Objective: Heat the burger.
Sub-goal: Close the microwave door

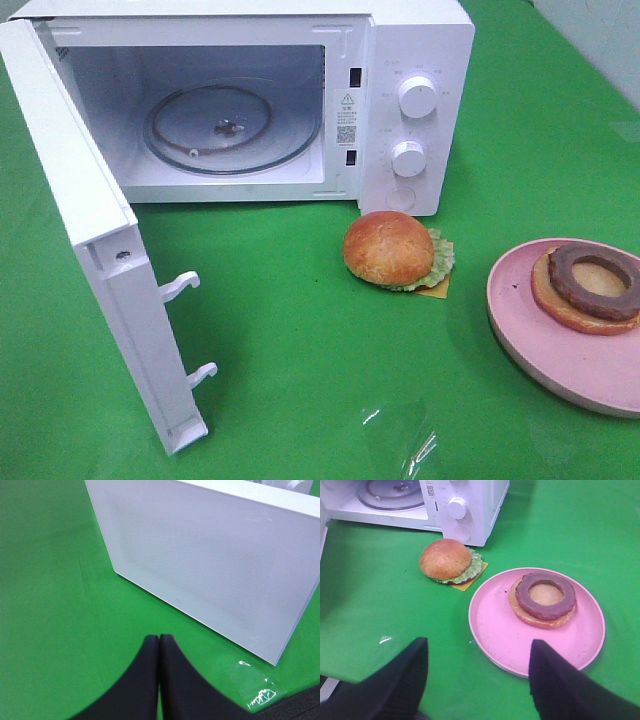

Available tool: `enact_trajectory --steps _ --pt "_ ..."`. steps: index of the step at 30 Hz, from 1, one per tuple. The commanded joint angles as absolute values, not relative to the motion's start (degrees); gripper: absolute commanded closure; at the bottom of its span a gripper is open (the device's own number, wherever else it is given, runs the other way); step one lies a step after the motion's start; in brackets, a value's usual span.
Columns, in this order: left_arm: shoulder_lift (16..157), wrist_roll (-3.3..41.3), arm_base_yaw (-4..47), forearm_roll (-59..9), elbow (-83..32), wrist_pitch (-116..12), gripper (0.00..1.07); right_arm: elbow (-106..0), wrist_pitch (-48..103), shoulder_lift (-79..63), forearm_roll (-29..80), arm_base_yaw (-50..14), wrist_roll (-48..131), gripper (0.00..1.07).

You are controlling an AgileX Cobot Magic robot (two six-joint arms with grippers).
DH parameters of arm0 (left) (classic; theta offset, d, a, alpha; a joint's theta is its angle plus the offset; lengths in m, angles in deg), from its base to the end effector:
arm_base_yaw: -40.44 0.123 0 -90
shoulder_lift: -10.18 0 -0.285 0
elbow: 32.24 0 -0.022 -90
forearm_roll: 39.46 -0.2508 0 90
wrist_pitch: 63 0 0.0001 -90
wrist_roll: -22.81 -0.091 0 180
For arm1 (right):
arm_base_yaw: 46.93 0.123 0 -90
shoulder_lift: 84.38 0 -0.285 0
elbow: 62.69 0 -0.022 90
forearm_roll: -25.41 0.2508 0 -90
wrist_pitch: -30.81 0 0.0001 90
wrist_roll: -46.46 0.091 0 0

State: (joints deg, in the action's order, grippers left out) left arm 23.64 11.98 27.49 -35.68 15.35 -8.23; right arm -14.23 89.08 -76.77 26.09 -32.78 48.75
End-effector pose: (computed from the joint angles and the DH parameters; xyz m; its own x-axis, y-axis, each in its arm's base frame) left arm 0.0120 -0.0078 0.2904 -0.3780 0.2410 -0.8939 0.3316 0.9367 0.1123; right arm -0.0039 0.0000 0.2814 -0.4109 -0.0560 -0.9100 -0.2346 0.9710 0.0462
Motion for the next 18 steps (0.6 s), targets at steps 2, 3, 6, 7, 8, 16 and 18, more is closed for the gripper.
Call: enact_trajectory --steps 2,3,6,7,8,16,18 --pt "34.87 10.95 27.61 -34.59 14.89 -20.43 1.06 -14.12 88.57 -78.32 25.75 -32.89 48.41 0.51" --pt "34.87 10.95 27.61 -34.59 14.89 -20.43 1.06 -14.12 88.57 -78.32 25.75 -32.89 48.41 0.51" --pt "41.40 10.95 27.61 -34.48 14.89 -25.42 1.06 -14.12 88.57 -78.32 25.41 -32.89 48.29 0.51" --pt "41.40 10.95 27.61 -34.48 14.89 -25.42 1.06 -14.12 88.57 -78.32 25.41 -32.89 48.29 0.51" --pt "46.44 10.95 27.61 -34.31 14.89 -28.46 1.06 -14.12 88.57 -78.32 25.41 -32.89 48.29 0.51" --pt "66.49 2.99 27.61 -30.47 14.72 -41.52 1.06 -14.12 88.57 -78.32 25.41 -32.89 48.29 0.51" --pt "70.91 1.78 27.61 -28.58 14.72 -45.19 1.06 -14.12 88.57 -78.32 25.41 -32.89 48.29 0.51"
